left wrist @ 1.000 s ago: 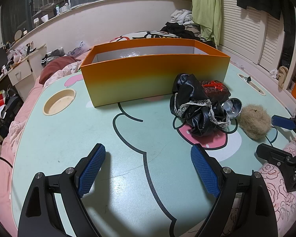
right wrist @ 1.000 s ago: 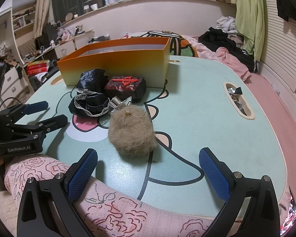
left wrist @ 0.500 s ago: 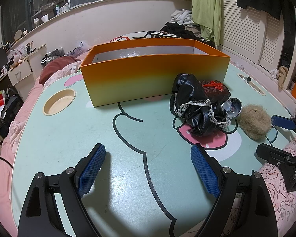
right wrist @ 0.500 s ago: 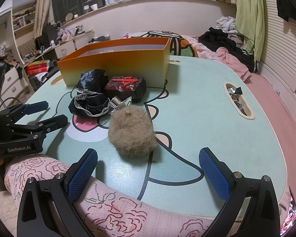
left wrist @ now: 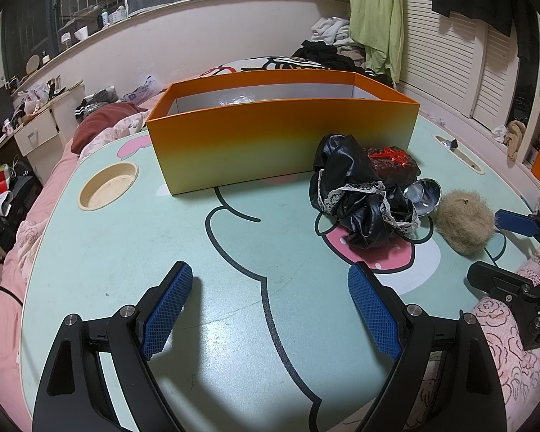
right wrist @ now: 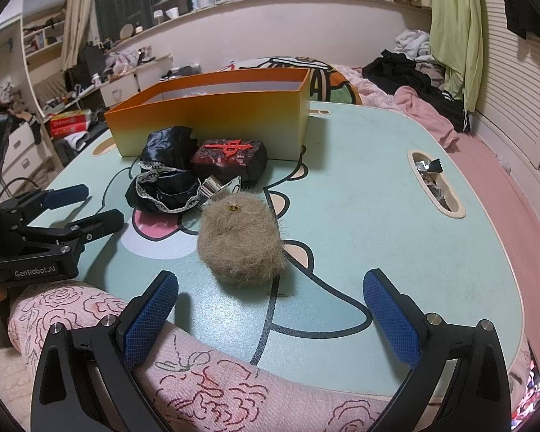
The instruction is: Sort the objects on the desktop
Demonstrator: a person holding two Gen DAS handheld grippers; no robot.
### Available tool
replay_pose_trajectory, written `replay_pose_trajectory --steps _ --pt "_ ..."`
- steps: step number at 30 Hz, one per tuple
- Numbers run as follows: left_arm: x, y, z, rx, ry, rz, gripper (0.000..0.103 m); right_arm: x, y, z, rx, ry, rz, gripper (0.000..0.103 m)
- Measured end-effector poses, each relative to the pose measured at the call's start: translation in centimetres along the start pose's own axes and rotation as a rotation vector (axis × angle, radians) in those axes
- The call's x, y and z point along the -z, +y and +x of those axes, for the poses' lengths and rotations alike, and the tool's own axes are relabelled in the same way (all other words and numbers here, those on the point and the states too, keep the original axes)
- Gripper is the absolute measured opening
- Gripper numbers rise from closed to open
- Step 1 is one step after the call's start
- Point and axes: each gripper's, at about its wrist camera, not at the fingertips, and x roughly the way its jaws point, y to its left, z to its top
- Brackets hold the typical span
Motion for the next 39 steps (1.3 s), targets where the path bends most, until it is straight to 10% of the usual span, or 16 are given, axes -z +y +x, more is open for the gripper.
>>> replay_pose_trajectory --steps 39 --pt "0.02 0.12 -0.07 0.000 0.000 -0.001 0.088 -0.42 -0.30 -0.19 -0.061 -0.031 0.031 0.103"
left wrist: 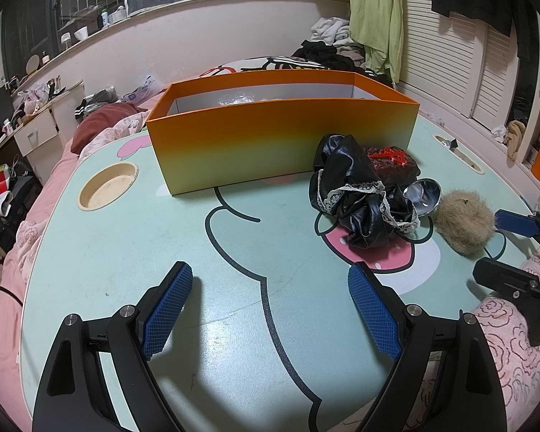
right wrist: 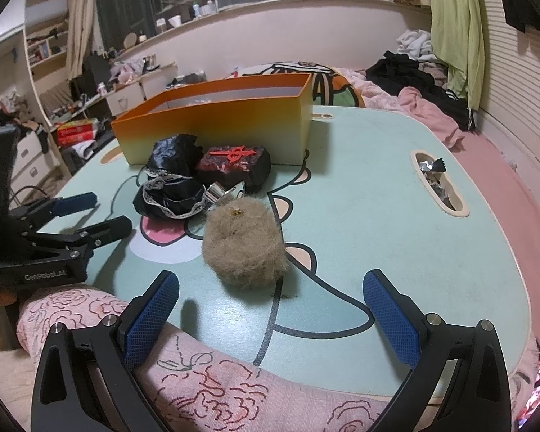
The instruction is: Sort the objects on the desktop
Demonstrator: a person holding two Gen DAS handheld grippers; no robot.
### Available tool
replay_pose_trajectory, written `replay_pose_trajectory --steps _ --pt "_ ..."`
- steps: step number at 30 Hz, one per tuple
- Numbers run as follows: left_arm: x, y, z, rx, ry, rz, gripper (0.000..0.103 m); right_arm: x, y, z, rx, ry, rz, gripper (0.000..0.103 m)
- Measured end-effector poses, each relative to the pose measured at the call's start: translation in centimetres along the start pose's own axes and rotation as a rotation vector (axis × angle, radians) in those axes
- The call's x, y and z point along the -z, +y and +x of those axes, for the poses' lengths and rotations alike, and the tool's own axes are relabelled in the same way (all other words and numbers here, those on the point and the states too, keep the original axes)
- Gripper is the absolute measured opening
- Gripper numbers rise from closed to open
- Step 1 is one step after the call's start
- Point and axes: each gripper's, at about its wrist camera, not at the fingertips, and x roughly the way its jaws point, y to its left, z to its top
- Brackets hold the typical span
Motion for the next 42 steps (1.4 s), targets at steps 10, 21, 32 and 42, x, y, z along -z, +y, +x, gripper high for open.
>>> replay_pose_trajectory --steps 10,21,32,42 --pt "0.0 0.1 0.0 0.000 -0.001 -0.001 0.088 -1.7 0.8 0.4 -0.022 -0.002 -0.025 0.076" --pt "-1.7 0.2 -1.9 0.165 -0.053 -0.085 0.077 -1.1 0.7 -0.1 -0.065 -0.087 -0.018 0.035" --pt "-5.5 -2.2 3.0 0.278 0.111 -0.172 0.029 -0.9 0.4 -0.2 -0.077 -0.077 -0.010 0.036" --pt "-4.1 1.2 -2.7 0.308 -0.061 -0.160 0.026 -3.4 0.5 -1.3 -0.127 -0.127 0.023 0.036"
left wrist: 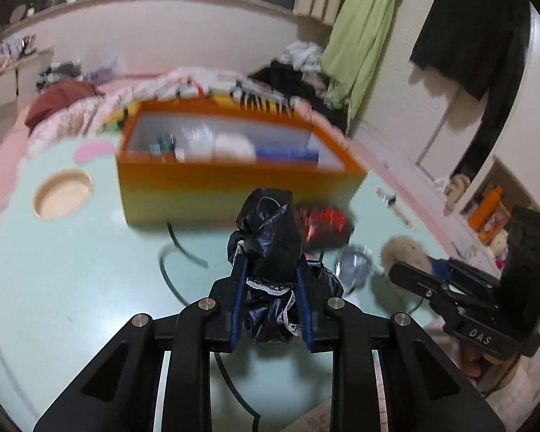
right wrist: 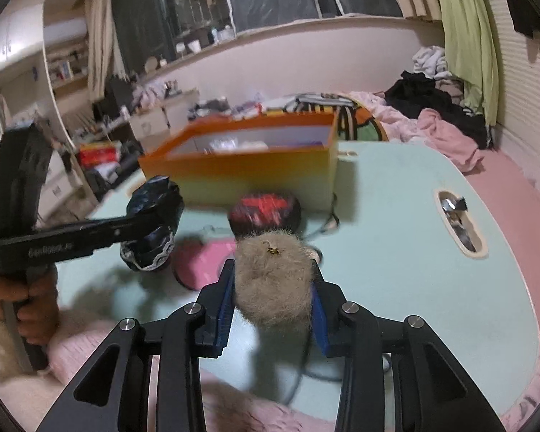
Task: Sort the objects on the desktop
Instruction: 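Drop the black bundle into the orange box while the right drops the tan pompom in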
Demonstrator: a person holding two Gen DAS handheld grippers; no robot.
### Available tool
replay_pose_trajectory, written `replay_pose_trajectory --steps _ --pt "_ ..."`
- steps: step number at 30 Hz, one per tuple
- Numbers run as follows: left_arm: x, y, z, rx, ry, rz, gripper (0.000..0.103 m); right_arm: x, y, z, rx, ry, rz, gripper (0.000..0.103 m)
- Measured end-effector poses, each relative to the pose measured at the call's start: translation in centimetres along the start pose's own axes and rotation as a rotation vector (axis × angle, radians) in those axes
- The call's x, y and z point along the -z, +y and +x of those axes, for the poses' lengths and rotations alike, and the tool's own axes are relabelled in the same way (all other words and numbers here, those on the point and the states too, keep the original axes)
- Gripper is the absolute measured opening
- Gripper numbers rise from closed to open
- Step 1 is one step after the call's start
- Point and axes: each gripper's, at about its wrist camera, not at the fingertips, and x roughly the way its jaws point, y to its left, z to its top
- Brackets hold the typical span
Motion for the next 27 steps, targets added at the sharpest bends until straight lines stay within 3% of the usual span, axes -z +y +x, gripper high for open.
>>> replay_pose_trajectory --steps 3,7,10,11,12,14,15,17,19,22,24,27 --pt "-2.9 -0.5 -1.0 0.005 -0.067 0.005 0.026 -3.3 1.1 0.1 0.009 -0.069 -0.038 0.036" --pt "-7.8 -0.1 -0.3 -0.043 -0.133 -0.023 0.026 -9.4 2.3 2.4 0.015 -0.123 -0.049 0.036" --pt "-10.2 1.2 1.3 -0.088 -0.134 -0.062 0.029 -12.4 2.7 5.5 0.093 -0.130 -0.073 0.040" --pt "-10.8 1.9 2.6 -0.100 -0.113 -0.079 0.034 -13.0 2.7 7.2 0.115 -0.083 -0.089 0.061" --pt "-10.9 2.5 3.6 -0.114 -0.088 -0.092 0.043 -13.0 2.4 9.0 0.150 -0.010 -0.094 0.066" --pt "-10.2 3.9 6.3 -0.221 -0.004 -0.115 0.067 -12.1 1.4 11.7 0.194 0.147 -0.082 0.073" --pt "-9.7 4.4 7.1 -0.213 0.018 -0.106 0.072 -11.0 0.7 13.0 0.183 0.226 -0.068 0.073" --pt "-8.6 3.8 7.5 -0.216 -0.016 -0.006 0.074 -9.7 1.5 12.0 0.219 0.123 -0.165 0.076" --pt "-8.3 3.4 7.2 -0.215 -0.036 0.011 0.076 -9.4 2.0 11.5 0.255 0.091 -0.202 0.078" --pt "-8.8 3.2 5.9 -0.146 -0.063 -0.037 0.076 -9.8 1.8 10.4 0.250 0.065 -0.163 0.078" --pt "-8.9 2.7 4.1 -0.136 -0.114 -0.048 0.076 -10.1 1.5 8.7 0.260 0.011 -0.114 0.078" --pt "-7.8 1.9 1.5 -0.130 -0.135 -0.028 0.079 -9.3 1.5 5.1 0.202 -0.045 -0.053 0.083"
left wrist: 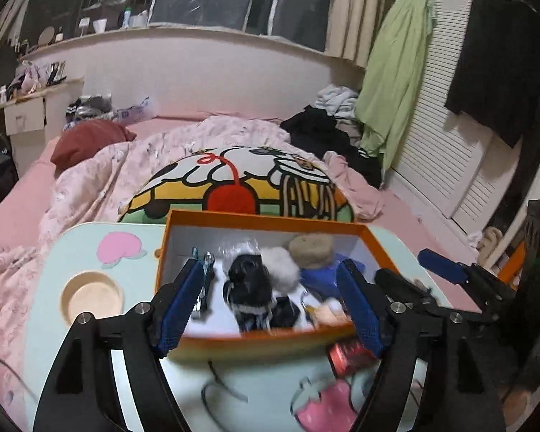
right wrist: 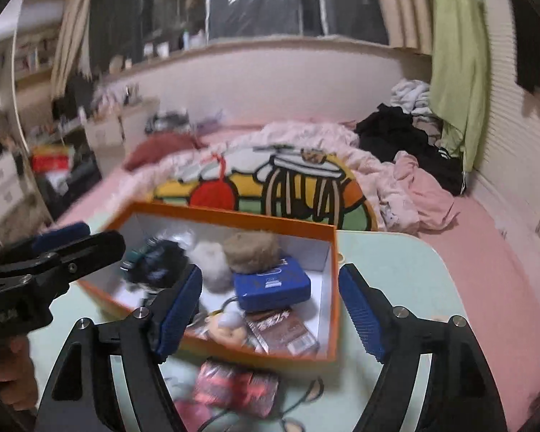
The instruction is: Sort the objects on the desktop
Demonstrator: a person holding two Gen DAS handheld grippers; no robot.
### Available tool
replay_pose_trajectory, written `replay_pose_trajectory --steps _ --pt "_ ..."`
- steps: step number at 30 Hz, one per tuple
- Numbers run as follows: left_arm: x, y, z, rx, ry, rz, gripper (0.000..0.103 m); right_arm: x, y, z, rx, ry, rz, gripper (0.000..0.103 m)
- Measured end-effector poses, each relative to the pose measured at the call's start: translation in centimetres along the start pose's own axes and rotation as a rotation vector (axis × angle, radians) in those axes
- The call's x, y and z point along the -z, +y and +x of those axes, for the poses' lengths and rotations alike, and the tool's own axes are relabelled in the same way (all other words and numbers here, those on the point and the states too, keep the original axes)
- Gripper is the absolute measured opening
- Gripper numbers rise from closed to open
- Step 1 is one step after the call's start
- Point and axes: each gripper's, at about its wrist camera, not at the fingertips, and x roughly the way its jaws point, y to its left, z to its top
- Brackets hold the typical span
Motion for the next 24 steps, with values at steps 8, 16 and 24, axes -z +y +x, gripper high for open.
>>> replay_pose_trajectory --steps 8,16,24 --pt "7.7 -0.3 -0.5 -0.044 0.219 0.081 0.080 7.5 0.1 -4.1 -0.058 0.122 -0.038 0.097" --pt "11.2 -3.4 1.4 -0.156 0.233 0.242 0.093 10.7 1.0 -0.8 -0.034 0.289 -0.097 0.103" --pt "11.3 -2.8 1.6 -0.149 0.235 0.203 0.094 11.0 1.0 -1.1 -0.034 0.283 -0.095 0.103"
